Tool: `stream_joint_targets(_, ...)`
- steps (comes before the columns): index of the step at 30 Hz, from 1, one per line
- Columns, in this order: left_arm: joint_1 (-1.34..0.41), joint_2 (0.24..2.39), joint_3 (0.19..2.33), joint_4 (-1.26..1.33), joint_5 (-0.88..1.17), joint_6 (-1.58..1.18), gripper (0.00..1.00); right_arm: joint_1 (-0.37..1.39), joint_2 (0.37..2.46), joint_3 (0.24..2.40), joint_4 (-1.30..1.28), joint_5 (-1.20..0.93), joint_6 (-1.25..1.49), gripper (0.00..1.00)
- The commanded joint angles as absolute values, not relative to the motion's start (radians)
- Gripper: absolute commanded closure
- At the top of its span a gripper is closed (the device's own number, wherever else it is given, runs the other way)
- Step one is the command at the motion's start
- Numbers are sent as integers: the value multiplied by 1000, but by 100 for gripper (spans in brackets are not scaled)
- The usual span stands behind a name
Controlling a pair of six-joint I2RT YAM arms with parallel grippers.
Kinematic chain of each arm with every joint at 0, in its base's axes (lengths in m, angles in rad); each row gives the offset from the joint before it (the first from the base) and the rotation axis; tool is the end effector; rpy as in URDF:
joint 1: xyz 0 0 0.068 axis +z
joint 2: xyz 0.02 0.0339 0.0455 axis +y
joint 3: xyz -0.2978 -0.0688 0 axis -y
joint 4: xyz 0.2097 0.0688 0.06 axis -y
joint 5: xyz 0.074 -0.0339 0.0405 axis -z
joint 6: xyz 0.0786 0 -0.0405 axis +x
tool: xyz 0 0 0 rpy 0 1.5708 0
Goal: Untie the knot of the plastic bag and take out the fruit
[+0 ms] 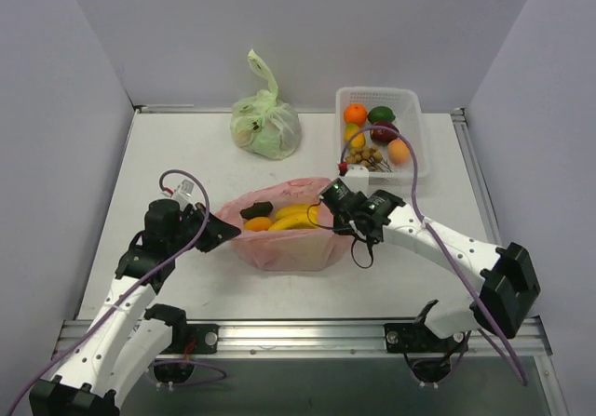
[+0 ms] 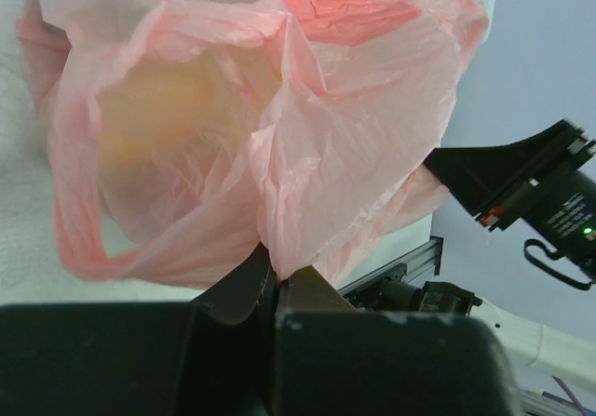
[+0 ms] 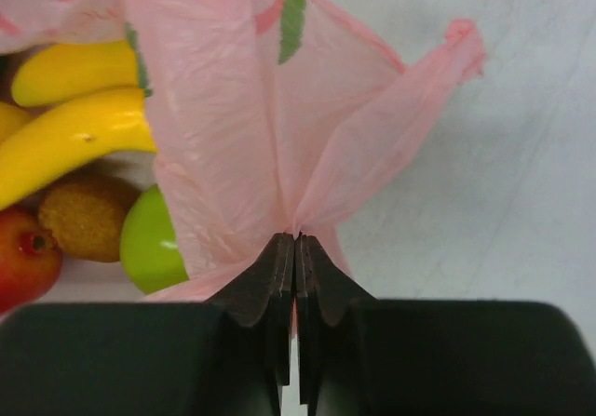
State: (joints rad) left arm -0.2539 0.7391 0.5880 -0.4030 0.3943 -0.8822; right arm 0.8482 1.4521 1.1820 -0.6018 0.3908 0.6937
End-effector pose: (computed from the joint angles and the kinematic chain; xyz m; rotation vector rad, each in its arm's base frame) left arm 0.1288 -0.0646 0.2647 -0.4596 2.2294 -1.0591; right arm 0.2190 0.2031 0.2988 -0.0125 2.3731 0.2650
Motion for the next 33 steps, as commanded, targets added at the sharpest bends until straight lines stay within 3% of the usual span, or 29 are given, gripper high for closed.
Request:
stream_joint_targets(1, -255, 697, 548, -370, 347, -963, 100, 790, 1260, 993, -455, 291, 822, 100)
stream_joint_targets(5, -256, 661, 470, -254, 365, -1048, 100, 680, 1063, 633, -9, 33, 916, 100)
stream_joint_targets(6, -256, 654, 453, -230, 371, -1063, 100, 658, 1039, 501, 226, -22, 948, 100)
stream_joint_targets(8, -256, 638, 410, -163, 385, -1100, 100, 615, 1023, 433, 375, -116, 959, 100)
stream_joint_targets(11, -258, 621, 353, -70, 387, -1144, 100, 609, 1107, 410, 556, -240, 940, 100)
stream_joint_targets(14, -249, 604, 263, 119, 391, -1248, 100, 609, 1244, 379, 911, -358, 1021, 100)
stream_joint_targets(18, -223, 598, 172, 331, 379, -1416, 100, 601, 1399, 339, 1207, -402, 1144, 100)
stream_joint_targets(22, -209, 621, 218, 331, 361, -1359, 100, 578, 1389, 308, 1165, -396, 1111, 100)
stream_joint_targets(27, -206, 689, 325, 296, 336, -1263, 100, 539, 1250, 368, 760, -345, 924, 100)
stream_joint_targets(33, -198, 692, 334, 246, 288, -1250, 100, 394, 1134, 313, 471, -279, 917, 98)
